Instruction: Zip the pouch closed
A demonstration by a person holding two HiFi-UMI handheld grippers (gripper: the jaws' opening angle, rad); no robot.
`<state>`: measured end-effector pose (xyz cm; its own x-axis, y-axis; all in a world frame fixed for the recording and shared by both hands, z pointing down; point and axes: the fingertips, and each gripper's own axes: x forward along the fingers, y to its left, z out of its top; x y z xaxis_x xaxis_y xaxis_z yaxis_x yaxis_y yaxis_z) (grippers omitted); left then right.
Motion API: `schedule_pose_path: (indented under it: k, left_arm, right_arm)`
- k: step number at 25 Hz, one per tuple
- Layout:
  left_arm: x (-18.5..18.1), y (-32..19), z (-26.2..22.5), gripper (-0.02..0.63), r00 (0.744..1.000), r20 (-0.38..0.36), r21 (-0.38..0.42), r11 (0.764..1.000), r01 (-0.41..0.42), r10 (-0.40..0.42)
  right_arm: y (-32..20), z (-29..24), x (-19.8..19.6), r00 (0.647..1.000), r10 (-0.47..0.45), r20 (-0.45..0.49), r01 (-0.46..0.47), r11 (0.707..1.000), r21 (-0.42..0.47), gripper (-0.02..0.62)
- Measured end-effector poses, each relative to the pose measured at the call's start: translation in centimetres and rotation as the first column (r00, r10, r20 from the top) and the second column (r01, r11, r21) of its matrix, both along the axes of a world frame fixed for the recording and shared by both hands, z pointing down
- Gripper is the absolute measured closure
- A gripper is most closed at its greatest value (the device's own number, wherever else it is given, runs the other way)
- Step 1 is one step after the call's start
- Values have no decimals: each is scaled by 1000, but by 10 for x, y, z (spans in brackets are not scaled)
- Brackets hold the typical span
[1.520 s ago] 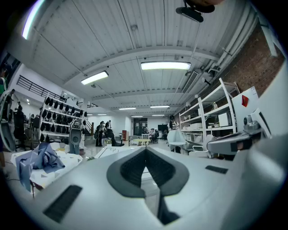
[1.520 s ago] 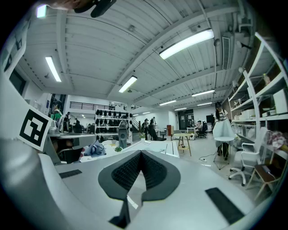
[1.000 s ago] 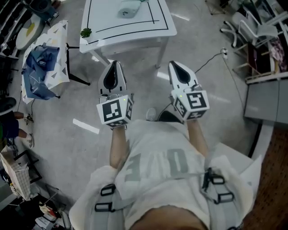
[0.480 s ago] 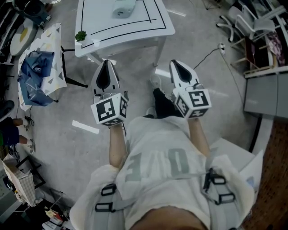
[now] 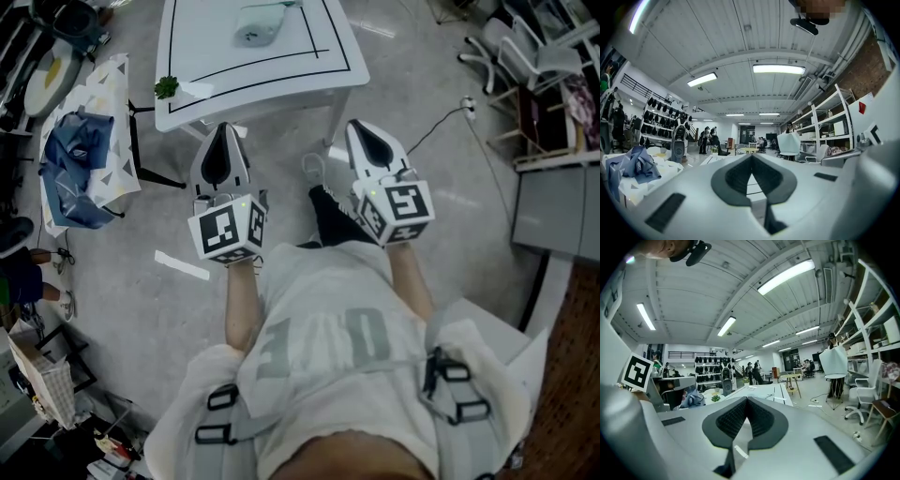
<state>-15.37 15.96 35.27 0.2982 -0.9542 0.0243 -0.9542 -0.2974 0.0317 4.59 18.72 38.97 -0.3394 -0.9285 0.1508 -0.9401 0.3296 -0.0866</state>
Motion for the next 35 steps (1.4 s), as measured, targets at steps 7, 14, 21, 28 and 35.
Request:
schedule_pose_path:
  k: [7, 14, 21, 28, 35]
  left_arm:
    - [18, -52, 0, 598, 1000, 5, 15, 1000, -11, 11]
    - [37, -132, -11, 598, 1000, -13, 17, 1000, -10, 10]
    - [46, -245, -32, 598, 999, -29, 17, 1000, 15, -14]
    - [64, -338, -30, 598, 1000, -28, -12, 1000, 2, -2]
    - [75, -375, -18, 598, 999, -46, -38, 999, -8, 7]
  right_arm:
    - [-56, 7, 12, 999, 5, 42, -5, 1000, -5, 589]
    - [-142, 3, 22, 999, -18, 39, 19, 1000, -6, 589]
    - [-264, -14, 29, 999, -40, 33, 40, 999, -12, 589]
    - [-349, -10, 36, 997, -69, 22, 69, 997, -37, 588]
    - [-381, -2, 45, 999, -49, 7, 49, 998, -41, 589]
